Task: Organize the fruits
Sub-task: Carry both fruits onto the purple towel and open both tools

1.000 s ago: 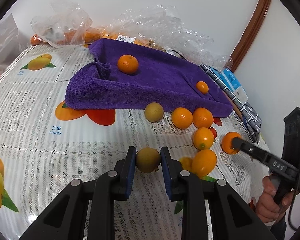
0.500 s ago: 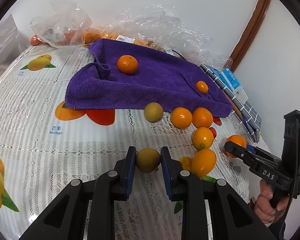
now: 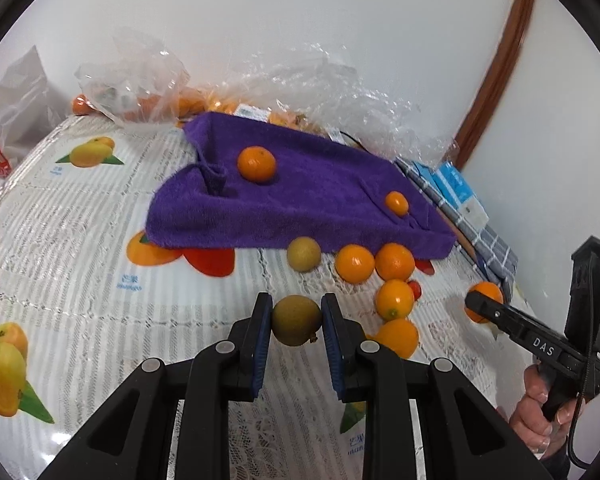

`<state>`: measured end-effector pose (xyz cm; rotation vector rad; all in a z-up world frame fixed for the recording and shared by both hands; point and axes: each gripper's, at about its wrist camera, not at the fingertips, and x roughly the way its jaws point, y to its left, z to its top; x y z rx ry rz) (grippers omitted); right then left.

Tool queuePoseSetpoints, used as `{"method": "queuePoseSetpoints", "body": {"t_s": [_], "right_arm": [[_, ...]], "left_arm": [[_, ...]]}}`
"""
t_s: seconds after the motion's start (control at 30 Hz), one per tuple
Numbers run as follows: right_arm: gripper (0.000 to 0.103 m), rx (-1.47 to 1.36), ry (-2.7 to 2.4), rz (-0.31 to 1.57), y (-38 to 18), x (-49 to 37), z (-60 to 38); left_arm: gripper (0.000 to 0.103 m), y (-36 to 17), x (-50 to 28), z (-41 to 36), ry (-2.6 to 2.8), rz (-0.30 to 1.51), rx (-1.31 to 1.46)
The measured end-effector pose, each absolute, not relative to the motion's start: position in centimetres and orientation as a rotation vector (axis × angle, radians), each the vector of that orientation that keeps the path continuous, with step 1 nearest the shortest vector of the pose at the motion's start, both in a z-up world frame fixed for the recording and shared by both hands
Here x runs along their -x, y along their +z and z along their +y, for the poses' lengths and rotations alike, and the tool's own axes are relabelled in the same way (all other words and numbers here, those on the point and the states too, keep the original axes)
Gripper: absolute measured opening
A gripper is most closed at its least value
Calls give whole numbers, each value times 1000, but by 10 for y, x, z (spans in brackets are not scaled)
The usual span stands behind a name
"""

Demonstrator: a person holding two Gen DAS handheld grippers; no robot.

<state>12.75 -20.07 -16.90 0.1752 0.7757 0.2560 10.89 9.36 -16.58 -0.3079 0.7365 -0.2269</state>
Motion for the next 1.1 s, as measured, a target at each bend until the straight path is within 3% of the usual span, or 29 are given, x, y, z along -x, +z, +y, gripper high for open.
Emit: {"method": "queuePoseSetpoints", "body": {"t_s": [0.33, 0.57, 0.77, 1.1], "right_arm": [[43, -128, 194, 666, -114, -175, -214], [43, -128, 192, 613, -90, -236, -206], [43, -136, 184, 662, -115, -274, -202], [43, -138, 177, 785, -161, -294, -206]], "left_arm": [[24, -108, -160, 112, -174, 584, 403], [24, -114, -218, 111, -126, 578, 398], [24, -148, -241, 111, -115, 653, 394], [24, -158, -246, 106, -128, 679, 371]]}}
